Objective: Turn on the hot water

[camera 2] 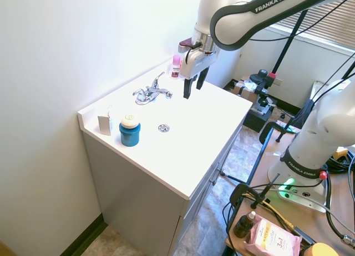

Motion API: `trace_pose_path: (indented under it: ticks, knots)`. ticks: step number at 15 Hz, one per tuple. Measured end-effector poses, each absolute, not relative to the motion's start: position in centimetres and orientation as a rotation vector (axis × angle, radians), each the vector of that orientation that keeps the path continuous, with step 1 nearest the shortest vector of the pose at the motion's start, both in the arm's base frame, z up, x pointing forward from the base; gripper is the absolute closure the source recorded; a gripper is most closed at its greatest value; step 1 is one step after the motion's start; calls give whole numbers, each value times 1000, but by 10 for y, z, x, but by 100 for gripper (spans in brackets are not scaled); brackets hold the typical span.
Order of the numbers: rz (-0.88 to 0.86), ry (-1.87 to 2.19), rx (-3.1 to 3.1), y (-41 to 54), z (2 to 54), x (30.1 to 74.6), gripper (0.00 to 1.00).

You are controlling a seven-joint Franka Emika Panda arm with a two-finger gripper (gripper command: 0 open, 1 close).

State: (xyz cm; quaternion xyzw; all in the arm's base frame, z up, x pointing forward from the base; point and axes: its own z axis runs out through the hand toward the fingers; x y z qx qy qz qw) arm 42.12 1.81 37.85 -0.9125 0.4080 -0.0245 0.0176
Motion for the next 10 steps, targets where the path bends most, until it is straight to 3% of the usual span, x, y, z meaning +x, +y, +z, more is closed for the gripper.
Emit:
trace_pose_path:
  ticks: [4, 10]
  knots:
    - [-138, 1338, -2842, 22, 376, 430, 0]
    - [-373, 1559, -2754, 38, 369, 495, 0]
